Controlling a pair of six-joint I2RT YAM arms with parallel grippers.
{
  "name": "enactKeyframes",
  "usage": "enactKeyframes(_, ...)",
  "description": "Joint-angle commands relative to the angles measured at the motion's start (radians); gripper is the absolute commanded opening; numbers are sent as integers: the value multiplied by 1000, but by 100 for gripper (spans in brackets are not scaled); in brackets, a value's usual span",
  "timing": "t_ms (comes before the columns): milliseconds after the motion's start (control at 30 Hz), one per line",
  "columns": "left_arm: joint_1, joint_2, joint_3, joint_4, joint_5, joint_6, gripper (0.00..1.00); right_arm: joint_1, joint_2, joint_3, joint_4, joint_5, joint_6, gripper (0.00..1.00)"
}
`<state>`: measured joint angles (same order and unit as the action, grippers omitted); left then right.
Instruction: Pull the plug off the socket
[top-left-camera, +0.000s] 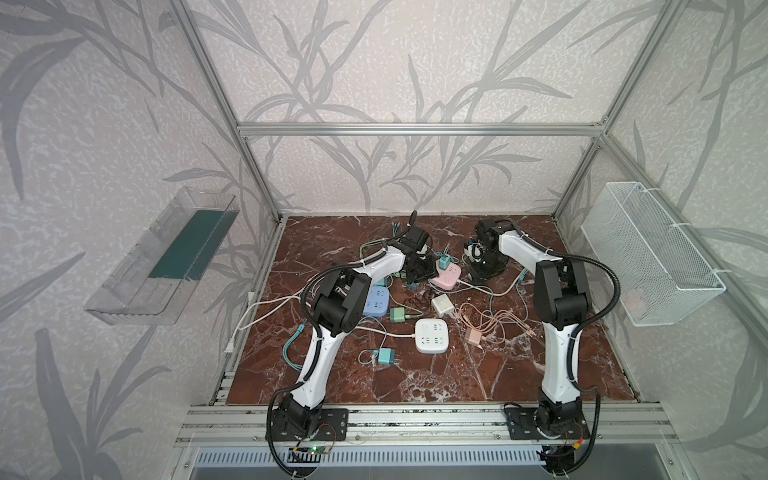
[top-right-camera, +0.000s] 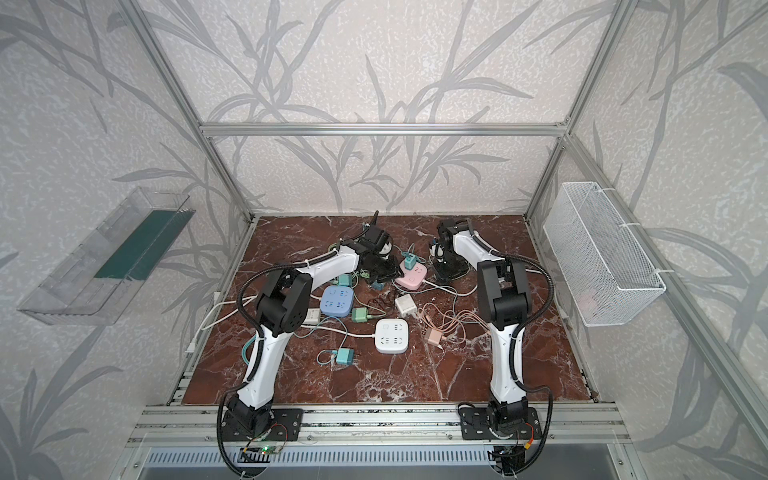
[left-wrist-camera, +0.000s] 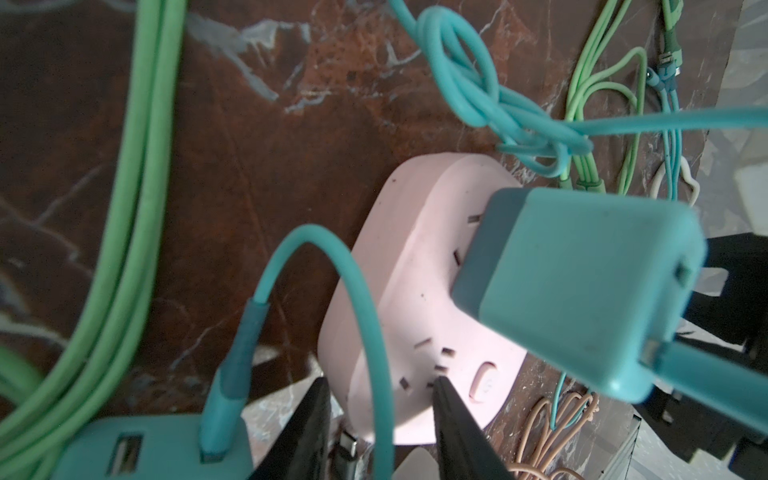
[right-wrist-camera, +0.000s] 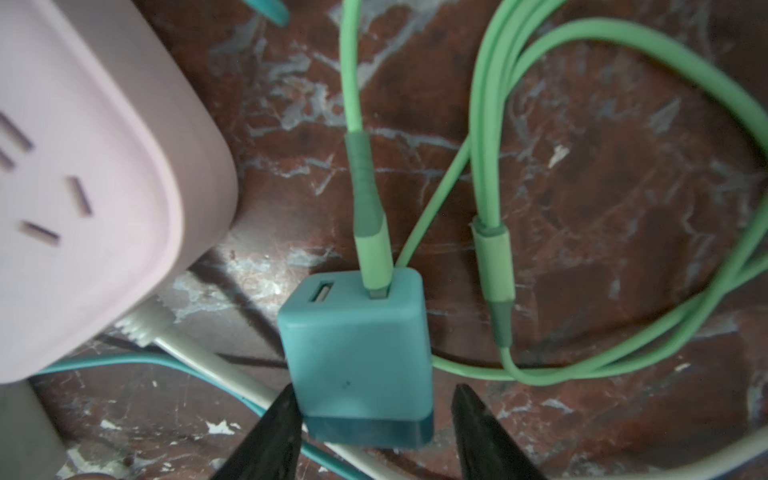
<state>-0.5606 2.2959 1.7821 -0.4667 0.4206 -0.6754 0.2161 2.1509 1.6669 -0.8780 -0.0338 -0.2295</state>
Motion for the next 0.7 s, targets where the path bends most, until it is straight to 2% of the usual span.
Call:
enactKeyframes(0, -10, 44, -60, -85, -37, -1, 41, -1, -103, -58, 91, -20, 0, 59)
enactKeyframes(167, -9, 37, -70, -72, -28, -9, 40, 1, -215, -194, 286, -79, -37, 60)
enactKeyframes(367, -9, 38, -71, -73, -22, -9, 39, 9, -303, -336, 505, -230, -84, 62)
enactKeyframes(533, -10, 38, -74, -78, -22, -8, 38, 26, -310, -386, 625, -320, -110, 63)
enactKeyframes(667, -9, 39, -75, -82, -20, -6, 38, 51, -277, -369, 652, -326, -162, 64)
